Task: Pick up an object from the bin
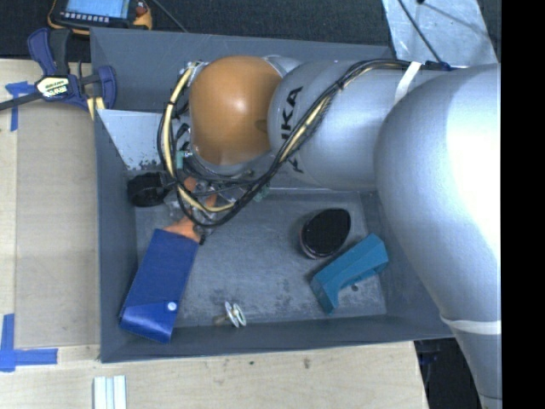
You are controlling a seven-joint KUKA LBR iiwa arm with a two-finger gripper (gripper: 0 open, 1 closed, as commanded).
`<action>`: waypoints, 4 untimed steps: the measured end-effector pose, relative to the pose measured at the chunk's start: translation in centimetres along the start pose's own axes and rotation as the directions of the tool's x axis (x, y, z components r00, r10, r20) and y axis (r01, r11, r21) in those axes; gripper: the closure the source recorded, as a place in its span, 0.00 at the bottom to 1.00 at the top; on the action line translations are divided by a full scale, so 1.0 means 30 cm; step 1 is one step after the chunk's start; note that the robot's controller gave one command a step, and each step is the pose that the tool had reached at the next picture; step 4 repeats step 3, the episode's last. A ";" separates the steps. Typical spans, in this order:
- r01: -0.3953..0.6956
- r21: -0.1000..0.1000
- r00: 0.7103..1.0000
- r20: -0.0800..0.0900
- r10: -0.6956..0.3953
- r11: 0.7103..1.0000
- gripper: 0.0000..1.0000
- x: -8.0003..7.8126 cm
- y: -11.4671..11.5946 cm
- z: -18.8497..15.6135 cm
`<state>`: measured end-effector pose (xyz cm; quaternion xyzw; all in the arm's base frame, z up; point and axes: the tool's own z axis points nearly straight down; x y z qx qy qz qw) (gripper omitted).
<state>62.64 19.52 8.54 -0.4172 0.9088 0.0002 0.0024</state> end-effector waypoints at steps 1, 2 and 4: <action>-0.001 0.000 1.000 0.000 0.001 1.000 1.00 0.000 0.000 -0.022; -0.002 -0.003 1.000 -0.005 0.002 1.000 1.00 0.004 0.002 -0.062; -0.003 -0.002 1.000 -0.004 0.003 1.000 1.00 0.002 0.001 -0.127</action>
Offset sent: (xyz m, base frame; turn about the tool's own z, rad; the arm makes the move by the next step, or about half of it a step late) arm -0.0001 0.0000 0.0785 0.0000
